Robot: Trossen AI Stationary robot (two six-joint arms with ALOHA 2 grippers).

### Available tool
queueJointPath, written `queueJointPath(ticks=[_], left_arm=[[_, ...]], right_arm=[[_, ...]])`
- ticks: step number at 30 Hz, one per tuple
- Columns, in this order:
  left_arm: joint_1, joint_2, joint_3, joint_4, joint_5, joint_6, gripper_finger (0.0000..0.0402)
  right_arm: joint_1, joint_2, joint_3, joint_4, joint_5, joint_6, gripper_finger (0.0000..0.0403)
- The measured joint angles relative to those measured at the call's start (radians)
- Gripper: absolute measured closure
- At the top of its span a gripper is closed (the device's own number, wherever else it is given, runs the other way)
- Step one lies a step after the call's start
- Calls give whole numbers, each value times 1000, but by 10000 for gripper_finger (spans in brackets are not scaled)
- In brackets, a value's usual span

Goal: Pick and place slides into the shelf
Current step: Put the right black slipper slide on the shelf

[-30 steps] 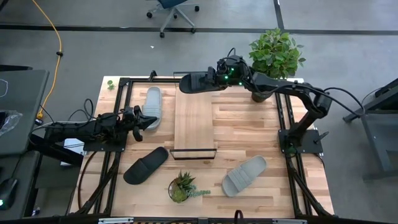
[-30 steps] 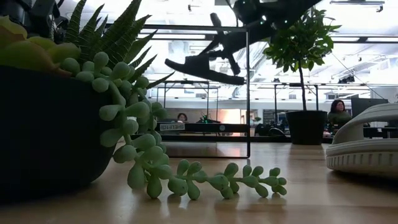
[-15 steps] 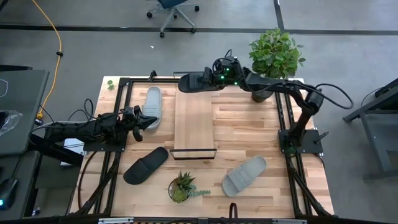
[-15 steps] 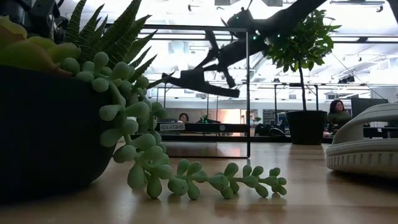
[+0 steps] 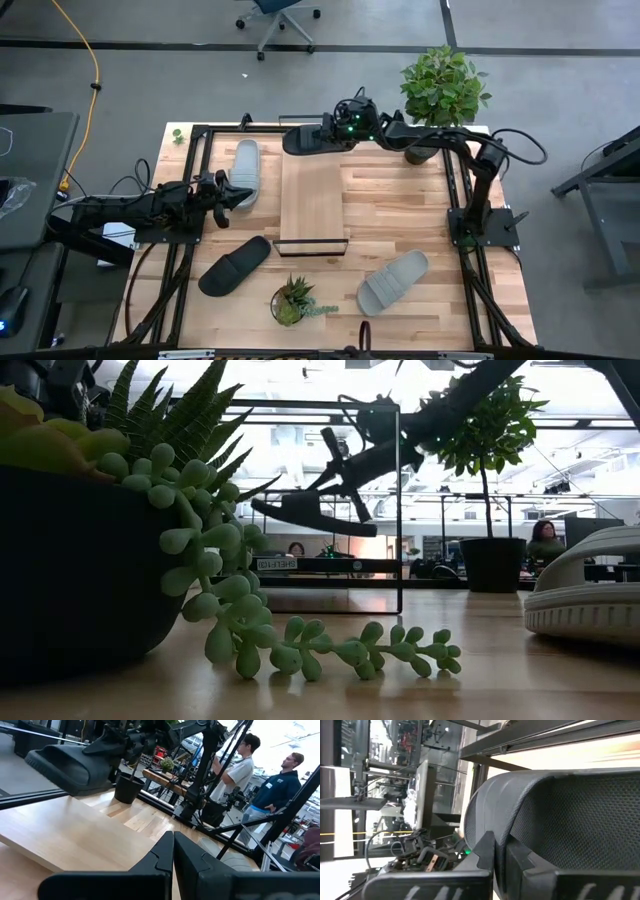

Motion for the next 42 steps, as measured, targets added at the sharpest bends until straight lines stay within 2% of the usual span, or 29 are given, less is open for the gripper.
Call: queueJointPath(ticks=[11,42], left_arm=[[0,0,0,0,3,0,401],[0,0,0,0,7,0,401]], right_arm=[[0,65,0,123,1,59,403],[-17,74,0,122,3,21,403]])
